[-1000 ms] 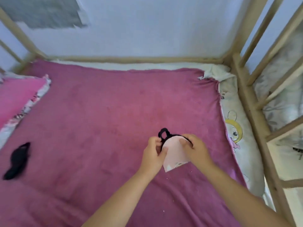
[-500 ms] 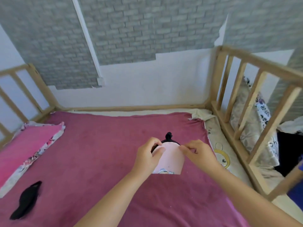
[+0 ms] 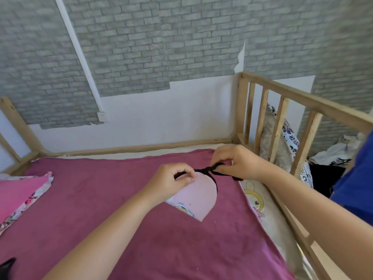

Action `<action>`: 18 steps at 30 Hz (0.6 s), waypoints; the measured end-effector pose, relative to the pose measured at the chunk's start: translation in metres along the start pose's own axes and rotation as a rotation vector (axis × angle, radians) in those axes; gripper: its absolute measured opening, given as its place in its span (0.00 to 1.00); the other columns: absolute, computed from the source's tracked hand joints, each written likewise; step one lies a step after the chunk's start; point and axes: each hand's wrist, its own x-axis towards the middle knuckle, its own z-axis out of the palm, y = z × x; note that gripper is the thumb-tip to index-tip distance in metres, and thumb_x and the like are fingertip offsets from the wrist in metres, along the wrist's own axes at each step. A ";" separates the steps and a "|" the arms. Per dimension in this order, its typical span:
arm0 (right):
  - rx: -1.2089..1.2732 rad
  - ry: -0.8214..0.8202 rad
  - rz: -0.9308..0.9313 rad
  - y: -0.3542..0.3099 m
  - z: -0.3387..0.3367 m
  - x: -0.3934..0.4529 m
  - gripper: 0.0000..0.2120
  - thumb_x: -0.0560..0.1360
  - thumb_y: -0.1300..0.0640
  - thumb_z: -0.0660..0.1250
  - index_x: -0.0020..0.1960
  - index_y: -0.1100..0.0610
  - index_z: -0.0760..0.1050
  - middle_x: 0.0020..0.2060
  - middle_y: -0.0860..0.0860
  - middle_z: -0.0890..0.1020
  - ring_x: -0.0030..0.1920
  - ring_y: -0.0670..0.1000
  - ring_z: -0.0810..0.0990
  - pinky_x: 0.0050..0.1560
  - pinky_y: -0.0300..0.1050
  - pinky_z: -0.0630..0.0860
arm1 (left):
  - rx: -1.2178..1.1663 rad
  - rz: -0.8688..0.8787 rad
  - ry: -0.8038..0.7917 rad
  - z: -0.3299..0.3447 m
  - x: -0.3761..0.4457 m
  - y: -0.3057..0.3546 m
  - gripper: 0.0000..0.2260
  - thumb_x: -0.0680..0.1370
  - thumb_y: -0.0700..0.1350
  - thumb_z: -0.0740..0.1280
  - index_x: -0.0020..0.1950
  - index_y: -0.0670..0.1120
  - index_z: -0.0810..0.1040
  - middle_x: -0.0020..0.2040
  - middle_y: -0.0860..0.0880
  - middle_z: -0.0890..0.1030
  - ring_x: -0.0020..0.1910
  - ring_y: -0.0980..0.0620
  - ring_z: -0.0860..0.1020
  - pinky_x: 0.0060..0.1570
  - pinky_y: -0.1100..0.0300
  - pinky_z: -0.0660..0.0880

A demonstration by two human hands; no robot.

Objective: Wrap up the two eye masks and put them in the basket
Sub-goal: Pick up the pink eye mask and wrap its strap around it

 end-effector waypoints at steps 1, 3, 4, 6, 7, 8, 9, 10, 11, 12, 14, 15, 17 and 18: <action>0.027 0.003 -0.001 -0.001 -0.002 0.001 0.05 0.71 0.67 0.67 0.45 0.61 0.80 0.35 0.44 0.76 0.34 0.34 0.75 0.40 0.27 0.72 | 0.012 -0.003 -0.009 -0.001 0.004 -0.001 0.11 0.72 0.34 0.67 0.35 0.49 0.80 0.30 0.64 0.80 0.36 0.73 0.75 0.42 0.81 0.68; 0.134 -0.003 0.042 0.000 -0.008 0.001 0.06 0.71 0.67 0.66 0.39 0.58 0.78 0.34 0.48 0.77 0.31 0.38 0.77 0.39 0.32 0.75 | 0.043 -0.002 -0.017 -0.004 0.013 -0.002 0.05 0.72 0.35 0.66 0.40 0.42 0.81 0.35 0.63 0.78 0.38 0.75 0.74 0.43 0.83 0.67; 0.188 -0.002 0.056 0.001 -0.011 0.001 0.07 0.71 0.66 0.66 0.37 0.57 0.76 0.33 0.51 0.77 0.30 0.40 0.77 0.37 0.36 0.75 | 0.054 0.000 -0.007 -0.005 0.017 -0.003 0.04 0.73 0.35 0.66 0.42 0.41 0.81 0.37 0.63 0.78 0.38 0.76 0.74 0.43 0.84 0.66; 0.317 -0.025 0.062 0.006 -0.018 -0.002 0.04 0.68 0.63 0.66 0.34 0.59 0.74 0.33 0.58 0.74 0.31 0.48 0.75 0.35 0.41 0.71 | 0.052 -0.009 0.042 -0.008 0.024 -0.009 0.04 0.73 0.35 0.66 0.43 0.40 0.81 0.38 0.62 0.77 0.38 0.78 0.73 0.43 0.85 0.66; 0.373 -0.017 0.053 0.011 -0.020 -0.004 0.05 0.65 0.60 0.66 0.35 0.62 0.75 0.34 0.62 0.73 0.34 0.52 0.73 0.36 0.44 0.68 | 0.044 -0.020 0.075 -0.009 0.027 -0.013 0.04 0.73 0.35 0.66 0.43 0.40 0.81 0.38 0.61 0.78 0.38 0.78 0.73 0.43 0.85 0.66; 0.422 0.002 0.045 0.016 -0.022 -0.005 0.08 0.63 0.57 0.67 0.35 0.63 0.75 0.34 0.63 0.73 0.36 0.53 0.71 0.39 0.47 0.66 | 0.035 -0.033 0.109 -0.011 0.030 -0.016 0.04 0.73 0.35 0.66 0.44 0.39 0.81 0.38 0.61 0.78 0.38 0.78 0.73 0.42 0.85 0.66; 0.492 0.023 0.035 0.021 -0.022 -0.007 0.08 0.61 0.55 0.67 0.34 0.60 0.76 0.35 0.62 0.74 0.37 0.54 0.72 0.41 0.49 0.66 | 0.028 -0.047 0.140 -0.011 0.032 -0.018 0.04 0.73 0.35 0.66 0.44 0.39 0.81 0.38 0.61 0.78 0.37 0.79 0.73 0.42 0.86 0.66; 0.578 0.047 0.014 0.026 -0.021 -0.009 0.05 0.61 0.55 0.67 0.31 0.56 0.77 0.34 0.59 0.77 0.38 0.54 0.73 0.43 0.51 0.68 | 0.028 -0.056 0.160 -0.011 0.033 -0.021 0.04 0.72 0.34 0.66 0.44 0.39 0.81 0.38 0.61 0.77 0.37 0.79 0.73 0.41 0.85 0.66; 0.648 0.053 -0.020 0.029 -0.019 -0.010 0.02 0.60 0.56 0.68 0.30 0.54 0.77 0.34 0.53 0.81 0.39 0.54 0.76 0.45 0.51 0.70 | 0.042 -0.056 0.167 -0.009 0.034 -0.022 0.04 0.72 0.34 0.67 0.44 0.39 0.81 0.38 0.61 0.77 0.37 0.79 0.73 0.41 0.85 0.66; 0.706 0.049 -0.055 0.031 -0.017 -0.011 0.02 0.60 0.57 0.68 0.29 0.53 0.78 0.33 0.49 0.82 0.39 0.53 0.77 0.47 0.49 0.72 | 0.067 -0.046 0.162 -0.006 0.034 -0.023 0.04 0.72 0.34 0.67 0.43 0.39 0.81 0.37 0.61 0.77 0.38 0.78 0.73 0.42 0.85 0.66; 0.851 0.024 -0.100 0.028 -0.011 -0.012 0.04 0.57 0.56 0.73 0.28 0.54 0.78 0.28 0.47 0.83 0.37 0.49 0.79 0.46 0.43 0.75 | 0.113 -0.018 0.134 0.002 0.033 -0.022 0.05 0.72 0.34 0.66 0.44 0.39 0.82 0.37 0.62 0.76 0.39 0.78 0.73 0.42 0.84 0.65; 0.957 0.009 -0.117 0.024 -0.007 -0.012 0.08 0.57 0.53 0.75 0.28 0.55 0.78 0.26 0.47 0.82 0.35 0.48 0.80 0.43 0.40 0.76 | 0.123 -0.006 0.121 0.006 0.032 -0.021 0.05 0.72 0.34 0.66 0.44 0.40 0.82 0.37 0.62 0.76 0.39 0.78 0.73 0.42 0.84 0.65; 1.202 0.001 -0.157 0.015 -0.002 -0.012 0.10 0.58 0.51 0.77 0.31 0.56 0.79 0.27 0.49 0.83 0.33 0.48 0.81 0.41 0.39 0.79 | 0.118 0.015 0.112 0.013 0.029 -0.019 0.06 0.72 0.34 0.66 0.43 0.40 0.82 0.37 0.61 0.77 0.40 0.77 0.73 0.42 0.84 0.65; 1.307 0.034 -0.181 0.011 0.001 -0.012 0.09 0.59 0.53 0.76 0.35 0.56 0.81 0.33 0.50 0.85 0.36 0.48 0.82 0.43 0.39 0.80 | 0.116 0.031 0.121 0.016 0.028 -0.018 0.05 0.72 0.34 0.66 0.43 0.39 0.82 0.37 0.60 0.77 0.40 0.77 0.73 0.43 0.83 0.66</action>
